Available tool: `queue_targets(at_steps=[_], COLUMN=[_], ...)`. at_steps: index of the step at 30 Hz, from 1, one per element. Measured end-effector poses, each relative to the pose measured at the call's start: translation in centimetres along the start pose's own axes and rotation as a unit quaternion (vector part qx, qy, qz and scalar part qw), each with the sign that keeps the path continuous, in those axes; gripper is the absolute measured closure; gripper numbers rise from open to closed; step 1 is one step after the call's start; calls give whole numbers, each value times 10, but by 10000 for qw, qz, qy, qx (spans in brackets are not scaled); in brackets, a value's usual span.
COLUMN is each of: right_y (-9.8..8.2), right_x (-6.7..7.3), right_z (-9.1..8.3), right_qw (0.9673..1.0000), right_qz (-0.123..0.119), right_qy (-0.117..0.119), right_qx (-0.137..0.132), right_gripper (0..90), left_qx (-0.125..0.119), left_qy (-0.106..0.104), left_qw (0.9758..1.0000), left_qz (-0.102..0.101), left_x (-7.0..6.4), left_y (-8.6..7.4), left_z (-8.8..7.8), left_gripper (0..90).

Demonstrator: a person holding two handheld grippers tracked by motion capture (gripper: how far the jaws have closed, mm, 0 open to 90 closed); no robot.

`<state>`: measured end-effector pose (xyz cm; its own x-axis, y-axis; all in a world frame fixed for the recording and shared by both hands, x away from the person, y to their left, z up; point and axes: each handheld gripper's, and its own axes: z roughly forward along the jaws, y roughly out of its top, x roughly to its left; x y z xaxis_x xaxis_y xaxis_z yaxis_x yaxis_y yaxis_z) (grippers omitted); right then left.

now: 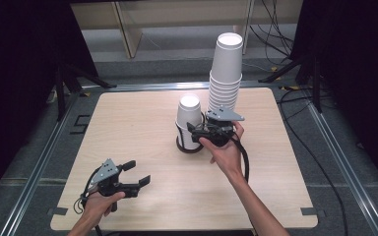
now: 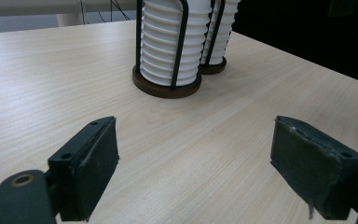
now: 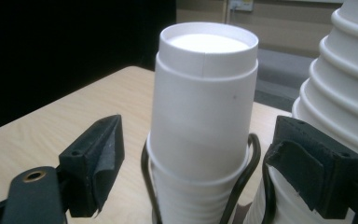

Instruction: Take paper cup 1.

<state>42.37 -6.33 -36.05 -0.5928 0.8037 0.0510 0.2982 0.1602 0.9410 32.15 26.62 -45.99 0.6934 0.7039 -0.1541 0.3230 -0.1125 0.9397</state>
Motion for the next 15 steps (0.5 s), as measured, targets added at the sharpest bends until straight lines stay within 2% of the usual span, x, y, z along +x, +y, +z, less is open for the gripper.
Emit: queue_targets(at_steps=[1, 3, 6, 8, 9, 11, 12, 13, 14, 15], right_y=[1, 2, 5, 6, 7, 9, 8, 9, 9, 9], right_x=[0, 1, 2, 4, 3, 4, 3, 6, 6, 7], right_z=[4, 7, 13, 18, 19, 23, 26, 26, 29, 31], right_qw=[10000, 9999, 9998, 9997, 9997, 9997, 9996, 9995, 9996, 9995], right_qz=[8, 103, -57, 66, 1, 75, 25, 179, 128, 101], right_qy=[2, -45, -198, -197, -236, -250, -274, -279, -239, -311], right_qx=[-84, -46, -78, -136, -116, -41, -91, -5, -53, -24], right_gripper=[184, 183, 177, 177, 174, 170, 167, 167, 166, 162], left_qx=[27, -17, -43, -20, -54, -37, -49, -39, -32, -37], left_qy=[14, -20, -16, -17, -47, -25, -31, -20, -24, -28], left_qw=[10000, 10000, 10000, 10000, 10000, 10000, 10000, 10000, 10000, 10000], left_qz=[4, 10, -24, 13, 13, -19, -19, -14, -16, -18], left_x=[0, 0, 0, 0, 0, 0, 0, 0, -1, -1], left_y=[0, 0, 0, 0, 0, 0, 0, 0, 0, 0], left_z=[-1, 0, 1, 0, 1, 1, 1, 1, 1, 1], left_gripper=[147, 147, 147, 147, 147, 147, 147, 147, 147, 147])
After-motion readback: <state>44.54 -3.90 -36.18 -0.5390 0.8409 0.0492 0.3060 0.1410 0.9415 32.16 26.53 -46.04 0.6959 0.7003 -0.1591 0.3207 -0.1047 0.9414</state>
